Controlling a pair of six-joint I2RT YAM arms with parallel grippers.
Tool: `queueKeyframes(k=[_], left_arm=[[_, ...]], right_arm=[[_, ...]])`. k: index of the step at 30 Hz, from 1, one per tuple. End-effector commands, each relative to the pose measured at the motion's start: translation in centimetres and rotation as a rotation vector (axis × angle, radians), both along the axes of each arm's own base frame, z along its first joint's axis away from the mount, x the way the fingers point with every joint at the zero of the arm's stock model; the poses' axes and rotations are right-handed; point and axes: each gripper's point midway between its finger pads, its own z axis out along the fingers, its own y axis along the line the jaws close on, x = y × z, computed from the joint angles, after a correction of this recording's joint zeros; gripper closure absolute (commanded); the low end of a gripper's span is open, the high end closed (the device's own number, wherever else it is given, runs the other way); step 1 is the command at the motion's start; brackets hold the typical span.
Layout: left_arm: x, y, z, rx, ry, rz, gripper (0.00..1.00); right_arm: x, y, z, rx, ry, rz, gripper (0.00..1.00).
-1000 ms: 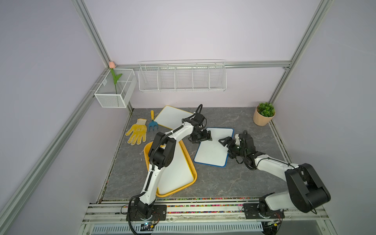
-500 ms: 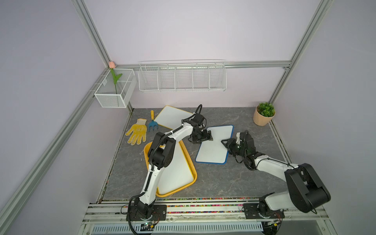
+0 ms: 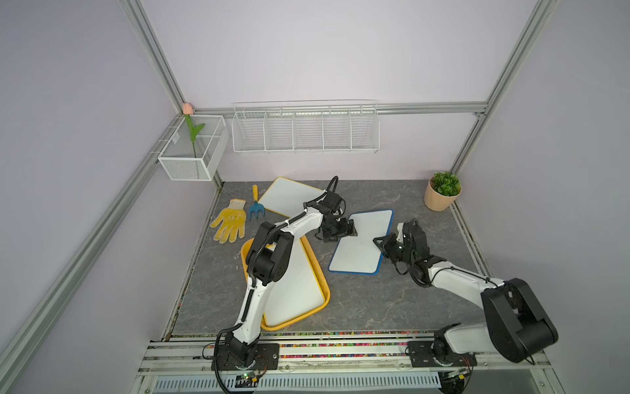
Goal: Put the whiteboard into the storage box
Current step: Pick up the whiteboard at the center of the board, then place the whiteboard in the storage box.
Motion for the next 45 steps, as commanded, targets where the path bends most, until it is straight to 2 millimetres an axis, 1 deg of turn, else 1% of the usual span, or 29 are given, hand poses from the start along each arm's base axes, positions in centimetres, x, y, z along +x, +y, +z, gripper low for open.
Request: queueKeyframes(k=[1, 3, 5, 7, 10, 15, 18, 22, 24, 26, 29, 32, 34, 36, 38, 41, 45], left_arm=[[-3.6, 2.1, -3.8, 0.143, 0.117, -0.014, 0.06], [-3.1, 2.1, -2.8, 0.146, 0.087, -0.015, 0.07], [-2.6, 2.1, -1.0, 0.144, 0.045, -0.015, 0.07], [-1.8, 1.8, 1.2, 0.126, -0.004, -0.017, 0.07], [-1.1, 1.8, 4.2, 0.113, -0.061, -0.014, 0.07], [-1.3, 2.5, 8.4, 0.101, -0.125, -0.017, 0.07], [-1.6, 3.7, 11.3, 0.097, -0.174, -0.005, 0.06], [-2.0, 5.6, 14.5, 0.113, -0.236, 0.014, 0.06], [-2.2, 6.6, 15.7, 0.135, -0.263, 0.021, 0.06], [-2.3, 8.0, 16.5, 0.180, -0.287, 0.035, 0.04], [-2.5, 11.0, 17.5, 0.257, -0.306, 0.068, 0.03], [-2.6, 14.4, 18.7, 0.303, -0.320, 0.130, 0.00], [-2.6, 16.9, 19.7, 0.334, -0.336, 0.195, 0.01], [-2.6, 19.6, 20.4, 0.405, -0.364, 0.256, 0.01], [-2.7, 21.8, 20.9, 0.445, -0.385, 0.299, 0.01], [-2.7, 24.8, 21.1, 0.464, -0.373, 0.374, 0.01], [-2.8, 28.6, 20.6, 0.482, -0.335, 0.471, 0.01]], right_arm=[[0.5, 0.3, 2.8, 0.010, -0.085, 0.003, 0.89], [0.5, 0.2, 3.3, 0.001, -0.095, 0.006, 0.90], [0.5, 0.1, 3.9, -0.011, -0.105, 0.010, 0.91], [0.4, 0.0, 4.5, -0.032, -0.118, 0.016, 0.93], [0.4, -0.4, 5.6, -0.075, -0.134, 0.021, 0.94], [-0.2, -1.5, 7.3, -0.160, -0.166, 0.022, 0.94], [-0.6, -2.6, 8.9, -0.242, -0.189, 0.021, 0.94], [-1.1, -3.9, 11.7, -0.349, -0.240, 0.023, 0.94], [-1.2, -4.4, 13.8, -0.389, -0.281, 0.024, 0.94], [-1.5, -4.7, 15.3, -0.421, -0.317, 0.034, 0.94], [-1.9, -4.6, 17.3, -0.444, -0.370, 0.066, 0.94], [-2.3, -3.8, 19.2, -0.433, -0.426, 0.113, 0.94], [-2.5, -2.9, 20.3, -0.406, -0.465, 0.158, 0.94], [-2.7, -1.6, 21.2, -0.367, -0.496, 0.205, 0.94], [-2.9, 0.0, 21.9, -0.326, -0.521, 0.255, 0.94], [-3.3, 2.9, 22.8, -0.280, -0.549, 0.335, 0.94], [-4.2, 7.6, 23.3, -0.217, -0.561, 0.447, 0.94]])
